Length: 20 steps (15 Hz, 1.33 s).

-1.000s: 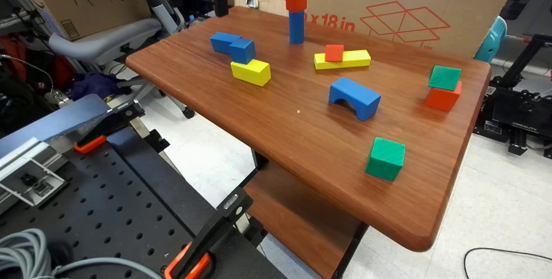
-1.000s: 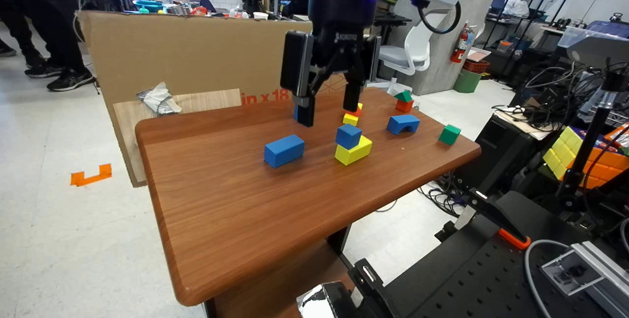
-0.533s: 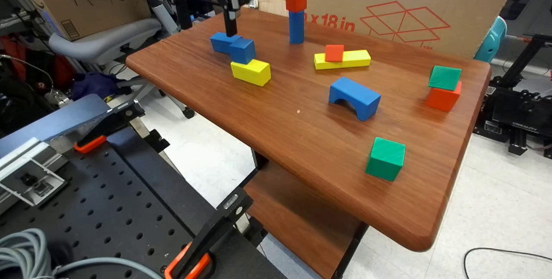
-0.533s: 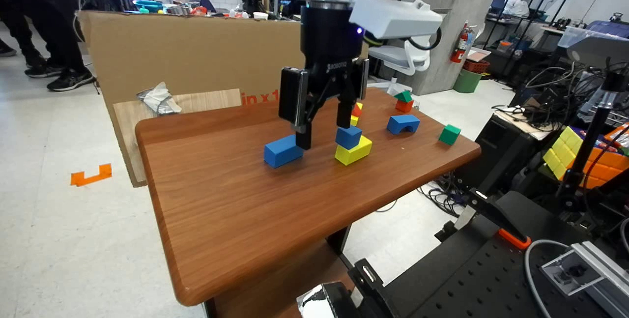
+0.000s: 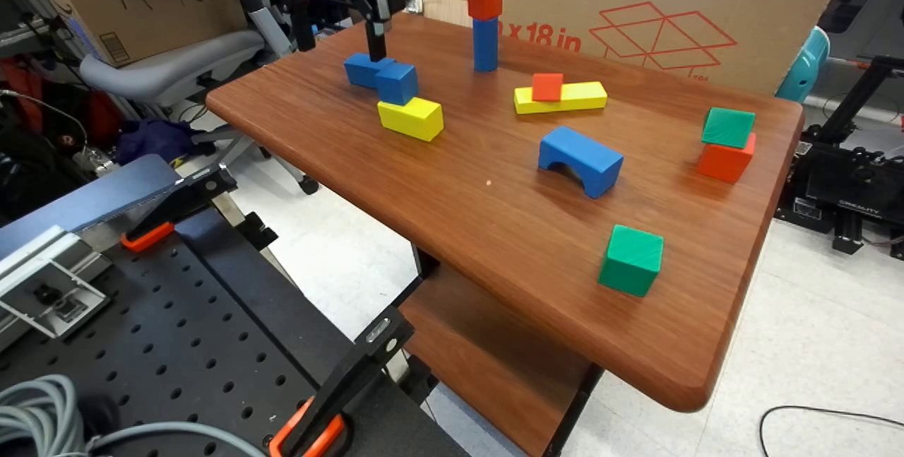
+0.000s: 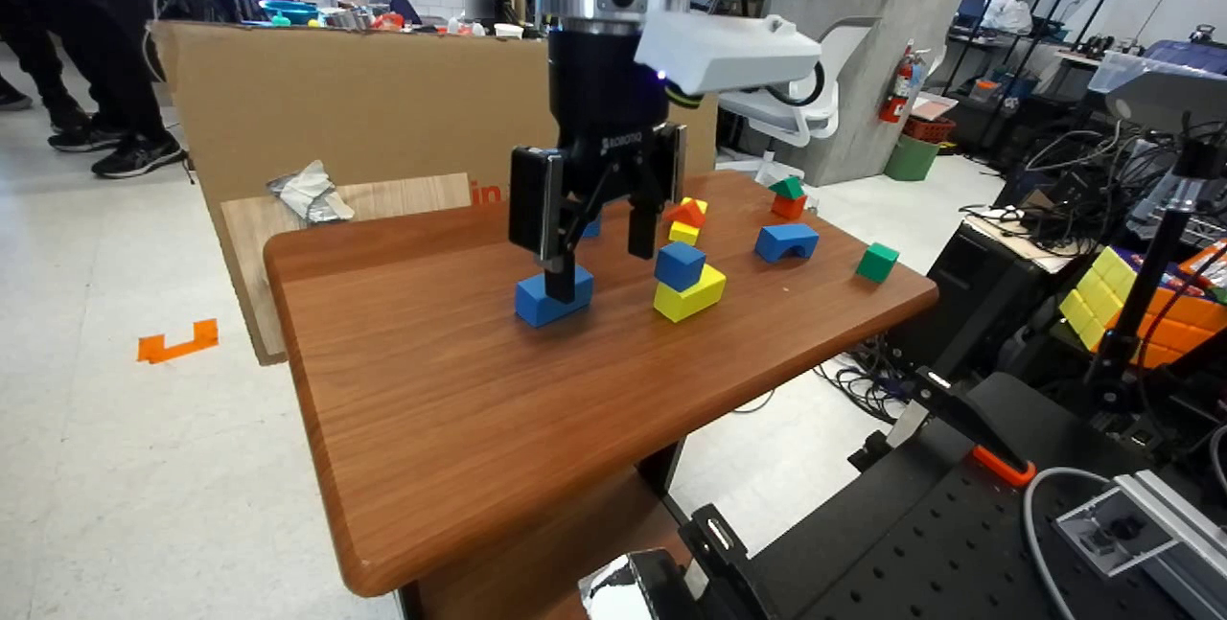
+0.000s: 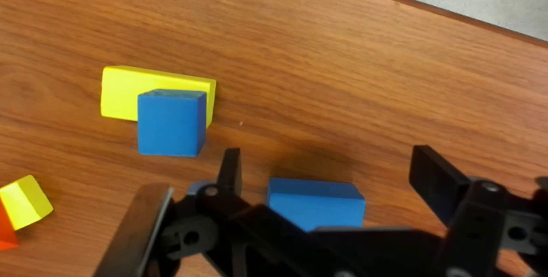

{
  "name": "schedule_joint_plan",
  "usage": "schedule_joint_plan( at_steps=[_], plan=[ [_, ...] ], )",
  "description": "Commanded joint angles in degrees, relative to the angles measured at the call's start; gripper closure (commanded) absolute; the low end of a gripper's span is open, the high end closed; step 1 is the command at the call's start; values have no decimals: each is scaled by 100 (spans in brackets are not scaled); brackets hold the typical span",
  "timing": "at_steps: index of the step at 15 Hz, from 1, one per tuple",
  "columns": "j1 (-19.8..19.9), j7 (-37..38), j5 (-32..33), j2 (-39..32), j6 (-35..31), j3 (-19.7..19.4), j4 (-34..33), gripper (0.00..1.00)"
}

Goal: Move the blue rectangular block backwards

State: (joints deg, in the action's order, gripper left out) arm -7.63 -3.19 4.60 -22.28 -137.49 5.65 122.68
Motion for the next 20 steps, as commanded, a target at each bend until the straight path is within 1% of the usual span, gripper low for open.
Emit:
schedule_joint_plan(
  at_steps=[1, 10, 18, 19, 20],
  plan=[
    [-104, 214, 192, -284, 20, -74, -320, 0],
    [-167, 318, 221, -663, 118, -87, -755, 0],
    [-306, 489, 573, -855, 126, -281, -971, 0],
    [-311, 503, 592, -872, 148, -290, -1002, 25],
    [-318, 516, 616, -888, 161, -296, -1030, 26]
  ],
)
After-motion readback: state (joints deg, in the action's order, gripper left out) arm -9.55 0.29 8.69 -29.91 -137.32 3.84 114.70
